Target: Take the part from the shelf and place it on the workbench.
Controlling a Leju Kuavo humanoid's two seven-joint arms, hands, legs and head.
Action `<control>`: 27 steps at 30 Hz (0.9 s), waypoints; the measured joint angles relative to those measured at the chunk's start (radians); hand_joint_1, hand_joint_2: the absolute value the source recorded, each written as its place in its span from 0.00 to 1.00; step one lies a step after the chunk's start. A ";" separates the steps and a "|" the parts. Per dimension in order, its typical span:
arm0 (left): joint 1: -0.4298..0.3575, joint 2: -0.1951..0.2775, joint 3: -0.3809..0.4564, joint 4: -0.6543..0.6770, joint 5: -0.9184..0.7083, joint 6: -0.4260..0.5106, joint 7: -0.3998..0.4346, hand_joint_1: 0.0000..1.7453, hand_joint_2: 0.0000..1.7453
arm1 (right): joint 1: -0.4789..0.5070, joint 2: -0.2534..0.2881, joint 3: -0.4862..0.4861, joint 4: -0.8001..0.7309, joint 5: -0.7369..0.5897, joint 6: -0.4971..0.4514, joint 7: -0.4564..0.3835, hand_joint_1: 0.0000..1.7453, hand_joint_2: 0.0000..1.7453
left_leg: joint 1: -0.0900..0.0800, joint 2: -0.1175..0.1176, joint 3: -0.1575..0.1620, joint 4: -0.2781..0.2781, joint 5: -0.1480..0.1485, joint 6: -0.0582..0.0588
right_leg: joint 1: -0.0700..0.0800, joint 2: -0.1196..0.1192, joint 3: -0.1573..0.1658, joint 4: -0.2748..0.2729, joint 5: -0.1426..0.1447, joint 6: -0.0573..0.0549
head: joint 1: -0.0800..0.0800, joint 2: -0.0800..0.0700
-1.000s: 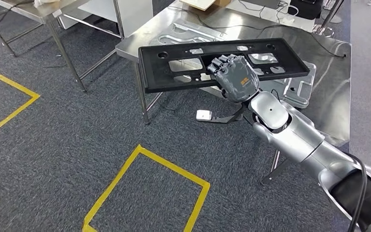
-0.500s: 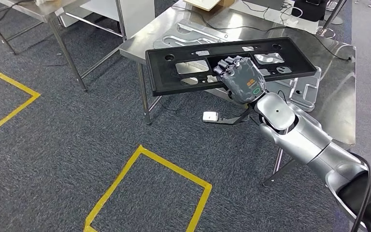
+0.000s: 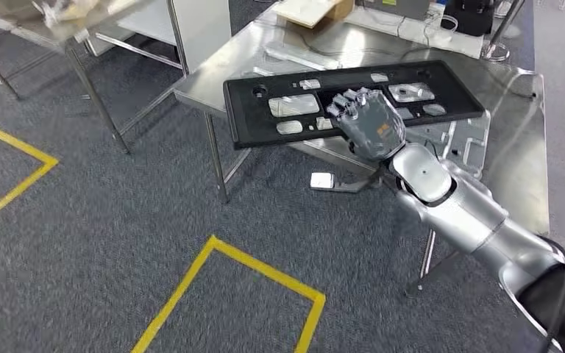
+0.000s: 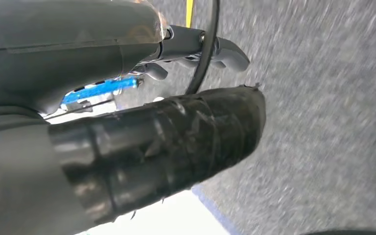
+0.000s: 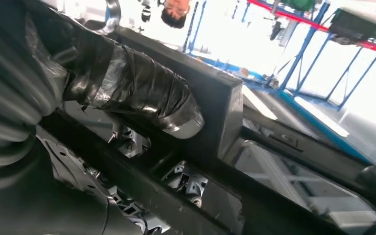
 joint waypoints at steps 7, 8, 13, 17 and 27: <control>-0.001 0.001 0.000 0.000 -0.008 0.002 -0.002 0.00 0.00 | -0.002 -0.001 0.000 0.002 -0.005 0.003 0.000 1.00 1.00 | 0.004 -0.003 0.058 -0.041 -0.029 0.038 | -0.007 -0.003 -0.116 0.201 -0.040 0.030 | 0.000 0.000; -0.001 0.002 0.000 0.000 -0.009 0.002 -0.002 0.00 0.00 | 0.000 0.000 0.001 0.003 -0.007 0.004 0.000 1.00 1.00 | 0.004 -0.003 0.067 -0.044 -0.036 0.038 | -0.009 -0.003 -0.160 0.253 -0.062 0.034 | 0.000 0.000; 0.000 0.000 0.000 0.000 -0.010 0.002 -0.003 0.00 0.00 | 0.008 0.000 0.006 0.010 -0.008 0.006 -0.001 1.00 1.00 | -0.002 -0.006 0.135 -0.047 -0.085 0.033 | -0.007 -0.004 -0.179 0.101 0.076 0.014 | -0.001 0.000; -0.001 -0.003 0.000 0.001 -0.010 0.001 -0.003 0.00 0.00 | 0.008 -0.005 0.006 0.012 -0.009 0.008 -0.002 1.00 1.00 | 0.005 -0.003 0.169 -0.056 -0.104 0.009 | 0.017 -0.006 -0.138 0.000 0.134 -0.020 | -0.001 0.000; 0.001 0.000 0.000 0.001 -0.010 0.001 -0.002 0.00 0.00 | 0.010 -0.017 -0.002 0.016 -0.022 0.008 -0.005 1.00 1.00 | 0.012 0.000 -0.043 0.157 -0.139 -0.025 | -0.003 0.000 0.003 -0.036 0.054 -0.032 | -0.003 0.000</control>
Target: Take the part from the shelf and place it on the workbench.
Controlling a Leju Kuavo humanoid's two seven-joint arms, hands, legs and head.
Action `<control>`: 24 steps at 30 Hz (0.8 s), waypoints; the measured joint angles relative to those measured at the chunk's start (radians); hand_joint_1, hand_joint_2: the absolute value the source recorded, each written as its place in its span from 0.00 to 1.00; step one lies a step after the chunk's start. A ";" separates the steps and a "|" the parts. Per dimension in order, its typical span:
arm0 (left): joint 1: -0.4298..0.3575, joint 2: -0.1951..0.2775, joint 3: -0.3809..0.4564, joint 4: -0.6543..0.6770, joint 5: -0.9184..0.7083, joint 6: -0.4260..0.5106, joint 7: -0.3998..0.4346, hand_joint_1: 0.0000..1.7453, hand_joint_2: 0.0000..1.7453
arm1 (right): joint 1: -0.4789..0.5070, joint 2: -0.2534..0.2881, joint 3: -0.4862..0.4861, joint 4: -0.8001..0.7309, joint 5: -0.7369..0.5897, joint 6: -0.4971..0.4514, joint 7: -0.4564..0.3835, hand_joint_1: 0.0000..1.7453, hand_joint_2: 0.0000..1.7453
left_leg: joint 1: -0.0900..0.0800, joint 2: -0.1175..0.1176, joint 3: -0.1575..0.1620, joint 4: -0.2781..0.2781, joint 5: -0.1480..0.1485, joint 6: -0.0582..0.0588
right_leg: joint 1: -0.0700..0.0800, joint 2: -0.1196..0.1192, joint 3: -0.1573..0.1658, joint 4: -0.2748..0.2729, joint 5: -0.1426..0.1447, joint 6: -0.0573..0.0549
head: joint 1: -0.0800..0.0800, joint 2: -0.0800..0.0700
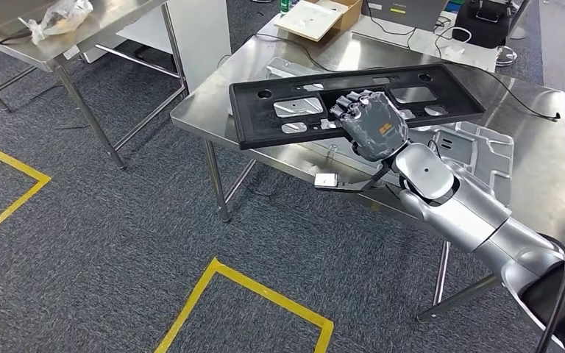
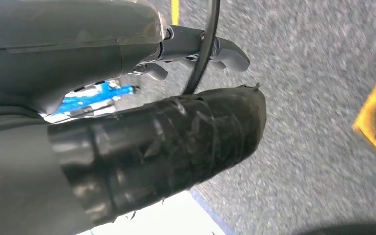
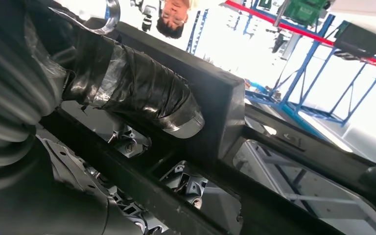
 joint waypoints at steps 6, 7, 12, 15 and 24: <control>0.000 0.002 0.000 0.001 0.000 -0.001 -0.001 0.00 0.00 | 0.004 -0.009 -0.001 0.009 -0.004 -0.001 -0.001 1.00 1.00 | 0.002 -0.002 0.021 -0.169 0.157 0.032 | -0.002 0.003 0.029 0.032 -0.064 0.045 | -0.001 0.000; -0.001 0.001 0.000 0.001 0.000 -0.001 -0.001 0.00 0.00 | 0.006 -0.012 -0.002 0.011 -0.004 -0.002 -0.002 1.00 1.00 | 0.003 -0.003 0.029 -0.173 0.155 0.040 | -0.005 0.003 0.026 0.048 -0.060 0.050 | -0.001 0.000; -0.001 0.003 0.001 0.001 0.000 -0.002 0.000 0.00 0.00 | 0.015 -0.016 -0.006 0.033 0.010 -0.004 0.011 1.00 1.00 | 0.000 -0.007 0.079 -0.185 0.122 0.054 | -0.010 -0.001 -0.142 0.285 -0.131 0.071 | 0.000 0.000; -0.001 0.004 0.001 0.001 0.001 -0.002 0.003 0.00 0.00 | 0.035 -0.011 -0.006 0.062 0.043 -0.021 0.036 1.00 1.00 | -0.009 -0.013 0.122 -0.186 0.090 0.055 | -0.007 -0.002 -0.180 0.237 -0.110 0.056 | 0.000 0.000; -0.009 0.000 0.003 0.004 0.000 -0.007 0.016 0.00 0.00 | 0.057 0.039 -0.029 0.195 0.098 -0.102 0.072 1.00 1.00 | -0.004 -0.010 0.169 -0.126 0.047 0.028 | 0.027 -0.001 -0.062 -0.013 0.072 -0.023 | -0.003 0.000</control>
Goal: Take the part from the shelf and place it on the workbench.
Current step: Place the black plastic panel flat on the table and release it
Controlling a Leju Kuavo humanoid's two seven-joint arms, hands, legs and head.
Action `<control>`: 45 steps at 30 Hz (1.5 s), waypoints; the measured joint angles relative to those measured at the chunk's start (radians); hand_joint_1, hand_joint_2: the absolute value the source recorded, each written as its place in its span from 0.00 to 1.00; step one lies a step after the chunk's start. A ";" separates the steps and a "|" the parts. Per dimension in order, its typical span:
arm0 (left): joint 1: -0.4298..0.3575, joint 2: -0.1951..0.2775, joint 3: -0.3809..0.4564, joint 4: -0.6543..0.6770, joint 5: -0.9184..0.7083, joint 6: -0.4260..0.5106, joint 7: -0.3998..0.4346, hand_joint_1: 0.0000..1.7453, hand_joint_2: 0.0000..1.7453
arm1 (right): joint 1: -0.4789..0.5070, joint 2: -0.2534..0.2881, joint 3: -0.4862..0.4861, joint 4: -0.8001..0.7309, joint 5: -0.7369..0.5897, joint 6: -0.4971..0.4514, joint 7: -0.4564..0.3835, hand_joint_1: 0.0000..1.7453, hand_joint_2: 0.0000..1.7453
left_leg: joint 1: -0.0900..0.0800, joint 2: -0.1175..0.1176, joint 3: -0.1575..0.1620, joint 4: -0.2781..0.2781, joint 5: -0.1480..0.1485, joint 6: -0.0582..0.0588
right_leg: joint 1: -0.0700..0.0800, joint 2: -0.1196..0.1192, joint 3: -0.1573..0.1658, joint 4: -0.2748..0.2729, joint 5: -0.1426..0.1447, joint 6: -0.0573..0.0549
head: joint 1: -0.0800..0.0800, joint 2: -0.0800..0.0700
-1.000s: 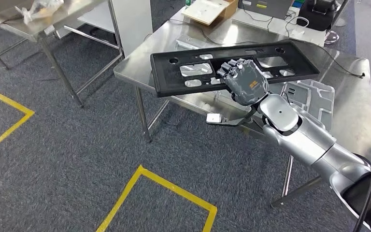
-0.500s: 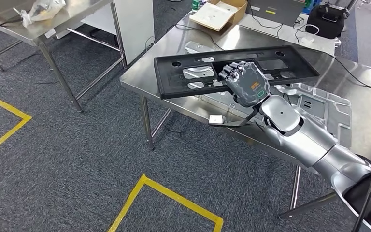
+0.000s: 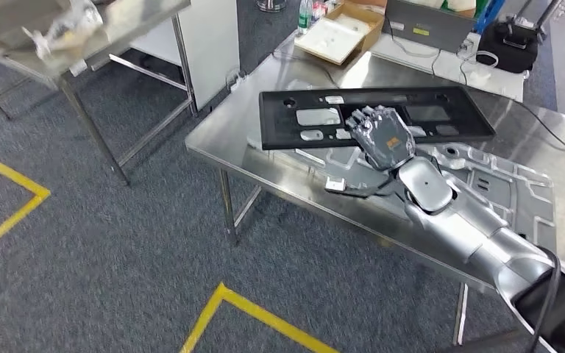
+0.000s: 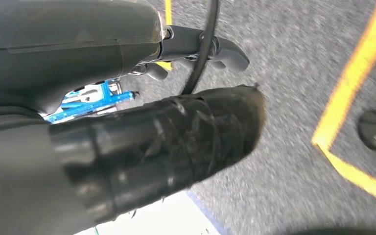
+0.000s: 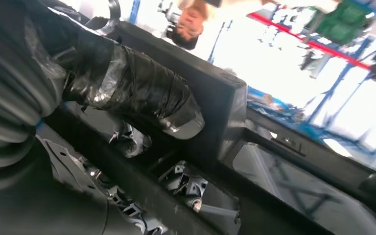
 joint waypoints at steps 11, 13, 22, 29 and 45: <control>0.013 0.015 0.005 0.002 -0.003 0.004 -0.001 0.00 0.00 | 0.085 0.056 -0.032 0.126 -0.021 -0.064 0.006 1.00 1.00 | 0.004 0.005 -0.144 -0.031 0.101 -0.012 | -0.021 0.002 0.057 0.055 -0.115 0.052 | -0.001 0.000; 0.013 0.016 0.005 0.002 -0.003 0.005 -0.002 0.00 0.00 | 0.107 0.056 -0.048 0.139 -0.030 -0.079 0.004 1.00 1.00 | 0.005 0.005 -0.132 -0.038 0.098 0.006 | -0.021 0.001 0.058 0.061 -0.116 0.062 | 0.000 0.000; 0.016 0.016 0.006 0.002 -0.005 0.006 -0.003 0.00 0.00 | 0.181 0.060 -0.125 0.183 -0.031 -0.100 -0.010 1.00 1.00 | 0.007 0.004 -0.030 -0.070 0.040 0.022 | -0.043 -0.003 -0.126 0.235 -0.105 0.089 | 0.000 0.000; 0.015 0.015 0.010 0.002 -0.006 0.006 -0.003 0.00 0.00 | 0.197 0.048 -0.170 0.199 -0.035 -0.104 -0.014 1.00 1.00 | 0.009 0.008 0.020 -0.057 0.011 -0.017 | -0.022 -0.008 -0.036 0.035 -0.010 0.044 | 0.002 0.000; 0.014 0.017 0.020 0.002 0.004 -0.010 -0.028 0.00 0.00 | 0.240 0.036 -0.212 0.231 -0.035 -0.105 -0.029 1.00 1.00 | -0.013 0.008 -0.109 -0.060 0.104 0.025 | -0.011 0.006 0.049 0.066 -0.125 0.059 | 0.002 0.000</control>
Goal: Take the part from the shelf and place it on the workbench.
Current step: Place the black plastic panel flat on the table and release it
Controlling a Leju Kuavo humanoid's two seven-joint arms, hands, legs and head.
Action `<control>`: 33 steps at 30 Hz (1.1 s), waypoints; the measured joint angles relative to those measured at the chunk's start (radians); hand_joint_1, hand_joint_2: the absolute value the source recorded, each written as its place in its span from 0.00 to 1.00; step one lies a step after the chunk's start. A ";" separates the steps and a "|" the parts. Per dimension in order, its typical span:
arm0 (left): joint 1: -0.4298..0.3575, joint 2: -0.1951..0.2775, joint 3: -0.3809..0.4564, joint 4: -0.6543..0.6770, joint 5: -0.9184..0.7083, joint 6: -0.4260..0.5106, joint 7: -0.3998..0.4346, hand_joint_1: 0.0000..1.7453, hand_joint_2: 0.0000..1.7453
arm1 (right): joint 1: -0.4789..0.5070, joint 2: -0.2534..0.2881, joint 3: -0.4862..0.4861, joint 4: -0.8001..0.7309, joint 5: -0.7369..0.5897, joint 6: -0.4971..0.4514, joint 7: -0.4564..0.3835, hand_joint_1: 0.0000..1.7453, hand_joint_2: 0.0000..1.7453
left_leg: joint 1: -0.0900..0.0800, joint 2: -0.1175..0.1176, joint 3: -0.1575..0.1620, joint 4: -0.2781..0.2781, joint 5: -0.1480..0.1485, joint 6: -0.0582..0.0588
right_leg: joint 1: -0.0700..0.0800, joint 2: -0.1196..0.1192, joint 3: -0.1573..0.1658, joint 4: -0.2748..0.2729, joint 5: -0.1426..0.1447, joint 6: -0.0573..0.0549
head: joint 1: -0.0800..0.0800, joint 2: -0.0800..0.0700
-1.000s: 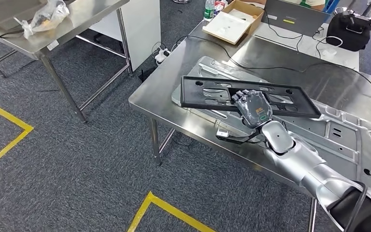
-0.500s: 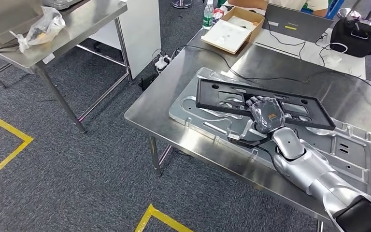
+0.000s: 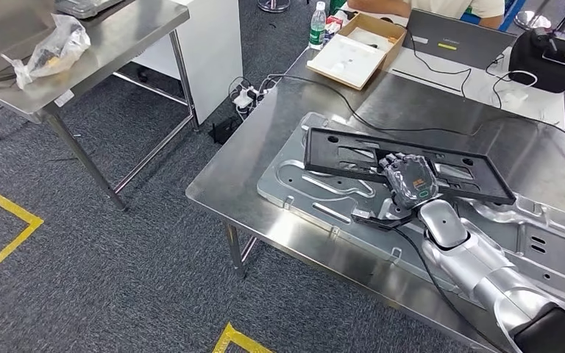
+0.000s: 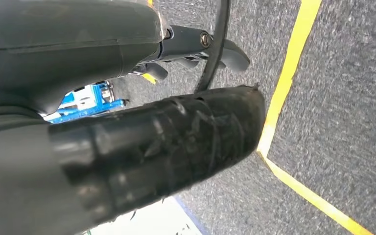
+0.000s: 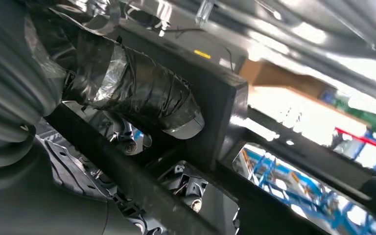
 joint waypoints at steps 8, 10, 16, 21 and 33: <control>0.000 -0.003 0.010 0.000 0.011 -0.007 -0.010 0.00 0.00 | 0.030 -0.008 -0.048 0.034 -0.006 0.000 -0.009 1.00 1.00 | 0.015 0.000 0.038 -0.008 -0.030 -0.006 | -0.049 -0.009 -0.132 0.131 0.031 0.051 | 0.001 0.000; 0.000 -0.003 0.010 0.000 0.011 -0.007 -0.010 0.00 0.00 | 0.029 -0.007 -0.053 0.037 -0.006 0.000 -0.009 1.00 1.00 | 0.016 -0.001 0.044 -0.006 -0.037 -0.018 | -0.048 -0.011 -0.091 0.024 0.082 0.054 | 0.001 0.000; -0.002 -0.003 0.011 0.000 0.012 -0.007 -0.010 0.00 0.25 | 0.029 -0.009 -0.062 0.040 -0.006 0.000 -0.009 0.75 0.75 | 0.019 0.001 0.034 0.033 -0.073 -0.049 | -0.037 -0.009 -0.071 -0.014 0.085 0.004 | 0.000 0.000; -0.002 -0.003 0.016 0.000 0.016 -0.024 -0.004 0.00 1.00 | 0.030 -0.006 -0.067 0.046 -0.003 0.004 -0.018 0.00 0.00 | 0.013 0.002 -0.088 0.282 -0.170 -0.037 | -0.014 -0.009 -0.065 -0.009 0.076 -0.024 | 0.000 0.000; -0.003 -0.005 0.026 0.000 0.008 -0.013 -0.002 0.00 0.00 | 0.031 0.023 -0.082 0.058 -0.003 0.014 -0.054 0.00 0.00 | -0.009 0.003 0.045 -0.001 -0.043 -0.012 | 0.001 -0.009 -0.055 -0.005 0.062 -0.018 | 0.000 0.000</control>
